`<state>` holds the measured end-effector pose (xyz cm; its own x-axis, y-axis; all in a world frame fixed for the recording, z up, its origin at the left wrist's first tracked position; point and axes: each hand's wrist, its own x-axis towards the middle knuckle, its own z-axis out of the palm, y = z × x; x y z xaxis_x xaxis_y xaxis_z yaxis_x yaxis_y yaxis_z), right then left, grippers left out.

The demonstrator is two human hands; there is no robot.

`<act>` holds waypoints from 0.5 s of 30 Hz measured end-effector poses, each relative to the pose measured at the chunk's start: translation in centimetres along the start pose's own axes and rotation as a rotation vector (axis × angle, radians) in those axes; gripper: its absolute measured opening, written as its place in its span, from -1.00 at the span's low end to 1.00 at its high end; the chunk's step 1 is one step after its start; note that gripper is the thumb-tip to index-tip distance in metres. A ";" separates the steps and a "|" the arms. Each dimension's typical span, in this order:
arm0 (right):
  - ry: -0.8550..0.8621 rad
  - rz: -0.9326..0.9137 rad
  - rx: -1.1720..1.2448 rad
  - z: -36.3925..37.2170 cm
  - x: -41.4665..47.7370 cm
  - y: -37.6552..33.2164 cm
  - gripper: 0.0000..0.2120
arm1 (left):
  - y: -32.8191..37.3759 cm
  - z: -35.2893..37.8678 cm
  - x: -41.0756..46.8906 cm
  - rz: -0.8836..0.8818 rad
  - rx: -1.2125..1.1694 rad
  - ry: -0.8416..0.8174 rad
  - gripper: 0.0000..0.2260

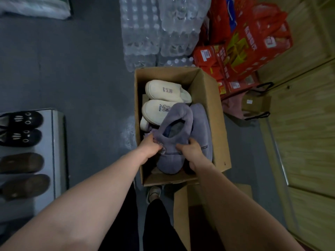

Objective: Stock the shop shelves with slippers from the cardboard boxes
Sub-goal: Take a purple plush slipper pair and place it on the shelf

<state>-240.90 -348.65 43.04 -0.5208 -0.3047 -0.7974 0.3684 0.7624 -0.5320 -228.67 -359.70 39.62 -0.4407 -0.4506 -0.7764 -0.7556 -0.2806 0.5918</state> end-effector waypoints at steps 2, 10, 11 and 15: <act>-0.024 0.016 0.064 0.2 0.0 -0.6 -0.73 | 0.2 -0.2 -0.3 -0.010 -0.037 -0.013 -0.61; 0.058 -0.185 -0.266 0.7 -0.5 -2.5 -0.65 | 0.7 1.5 -0.7 0.029 0.016 0.076 -0.40; 0.151 -0.213 -0.345 -0.3 -0.5 -2.2 -0.64 | 0.5 1.8 -0.6 0.019 -0.006 0.071 -0.42; 0.433 -0.197 -0.541 -3.3 -0.2 -1.4 -0.52 | -0.3 2.5 -0.2 0.002 -0.068 0.070 -0.33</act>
<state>-243.89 -347.74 44.83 -0.8383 -0.2974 -0.4570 -0.1387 0.9269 -0.3488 -229.61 -357.40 39.05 -0.4057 -0.5084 -0.7596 -0.7193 -0.3351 0.6085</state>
